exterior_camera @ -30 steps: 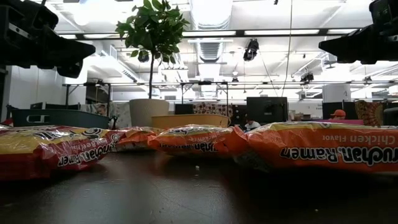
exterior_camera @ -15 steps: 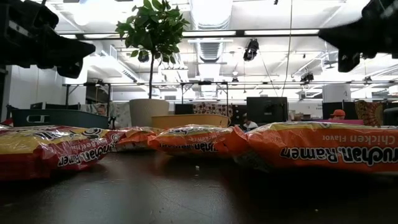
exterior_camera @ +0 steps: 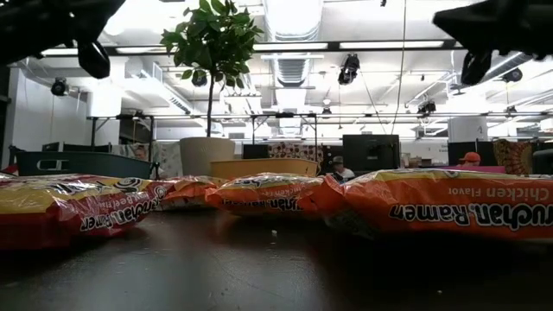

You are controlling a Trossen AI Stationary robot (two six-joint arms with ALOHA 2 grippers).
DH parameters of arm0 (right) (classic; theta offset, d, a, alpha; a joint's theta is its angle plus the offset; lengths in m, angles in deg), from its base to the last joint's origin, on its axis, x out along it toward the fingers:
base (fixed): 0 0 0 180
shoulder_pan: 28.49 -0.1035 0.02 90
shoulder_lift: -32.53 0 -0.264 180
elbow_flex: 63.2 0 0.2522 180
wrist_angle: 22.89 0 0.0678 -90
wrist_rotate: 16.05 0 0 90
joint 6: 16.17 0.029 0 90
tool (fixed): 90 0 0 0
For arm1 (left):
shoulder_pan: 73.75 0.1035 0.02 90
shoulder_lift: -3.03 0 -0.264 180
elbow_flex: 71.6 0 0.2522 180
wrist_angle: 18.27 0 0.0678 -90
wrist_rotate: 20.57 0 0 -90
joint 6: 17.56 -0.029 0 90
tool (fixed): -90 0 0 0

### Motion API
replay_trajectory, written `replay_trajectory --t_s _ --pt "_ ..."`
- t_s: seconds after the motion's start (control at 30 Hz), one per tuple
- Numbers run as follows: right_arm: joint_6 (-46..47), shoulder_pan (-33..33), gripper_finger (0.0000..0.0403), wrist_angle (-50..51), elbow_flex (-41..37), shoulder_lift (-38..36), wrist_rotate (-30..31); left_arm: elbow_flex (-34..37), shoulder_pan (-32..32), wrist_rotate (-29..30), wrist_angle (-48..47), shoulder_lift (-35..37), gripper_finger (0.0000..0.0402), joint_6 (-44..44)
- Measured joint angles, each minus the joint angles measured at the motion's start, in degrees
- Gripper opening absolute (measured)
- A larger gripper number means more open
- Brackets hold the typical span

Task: Sort Maruchan noodles
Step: Put the blue noodle pack into the red bin

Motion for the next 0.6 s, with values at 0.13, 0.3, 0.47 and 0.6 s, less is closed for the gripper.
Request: replay_trajectory --t_s 0.13,0.3,0.47,0.6 --pt "-2.15 0.85 0.0013 6.16 6.88 6.21 7.16 0.00 0.02 5.69 5.73 -5.46 0.0000 -7.83" --pt "1.13 2.86 0.0013 17.77 16.26 11.66 11.26 0.00 0.04 8.17 16.08 -15.21 0.0000 -9.69" --pt "7.18 3.74 0.0013 30.78 25.42 15.88 11.27 -1.39 0.02 3.12 24.23 -24.57 0.0000 -9.69" --pt "11.33 3.76 0.0013 38.37 30.88 18.89 11.24 -6.34 0.06 3.09 23.77 -30.35 0.0000 -10.48"
